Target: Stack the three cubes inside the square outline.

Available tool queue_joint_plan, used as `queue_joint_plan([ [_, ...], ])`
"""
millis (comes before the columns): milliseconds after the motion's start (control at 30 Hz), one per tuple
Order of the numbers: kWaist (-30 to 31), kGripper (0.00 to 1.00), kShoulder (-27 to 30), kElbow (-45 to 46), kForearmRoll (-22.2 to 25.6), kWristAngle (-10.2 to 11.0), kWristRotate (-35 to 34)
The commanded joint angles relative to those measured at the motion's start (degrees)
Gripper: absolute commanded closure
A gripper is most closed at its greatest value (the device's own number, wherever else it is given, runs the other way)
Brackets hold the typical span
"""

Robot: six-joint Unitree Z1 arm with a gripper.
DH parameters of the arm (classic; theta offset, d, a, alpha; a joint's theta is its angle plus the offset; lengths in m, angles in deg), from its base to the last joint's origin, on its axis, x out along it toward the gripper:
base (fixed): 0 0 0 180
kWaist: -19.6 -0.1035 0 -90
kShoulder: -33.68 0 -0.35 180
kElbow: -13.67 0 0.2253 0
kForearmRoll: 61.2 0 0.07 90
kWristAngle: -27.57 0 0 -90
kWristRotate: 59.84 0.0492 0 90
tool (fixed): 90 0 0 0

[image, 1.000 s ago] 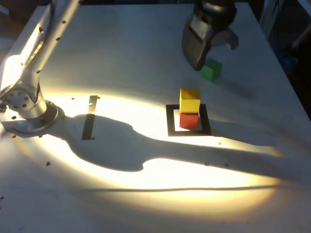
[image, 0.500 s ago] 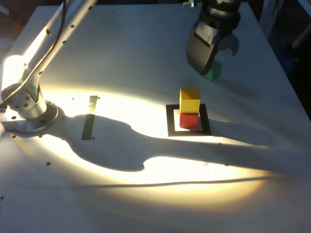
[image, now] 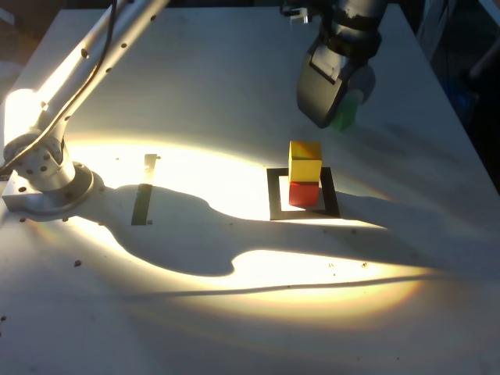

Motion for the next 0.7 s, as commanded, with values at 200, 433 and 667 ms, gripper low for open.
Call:
queue_joint_plan([
  [200, 0.54, 0.74, 0.20, -0.47, -1.10, 0.07, -0.12],
  [433, 0.95, 0.83, 0.48, -0.84, -2.00, -0.05, 3.06],
  [667, 3.36, 0.86, 5.57, -1.83, 1.79, -0.33, 14.92],
])
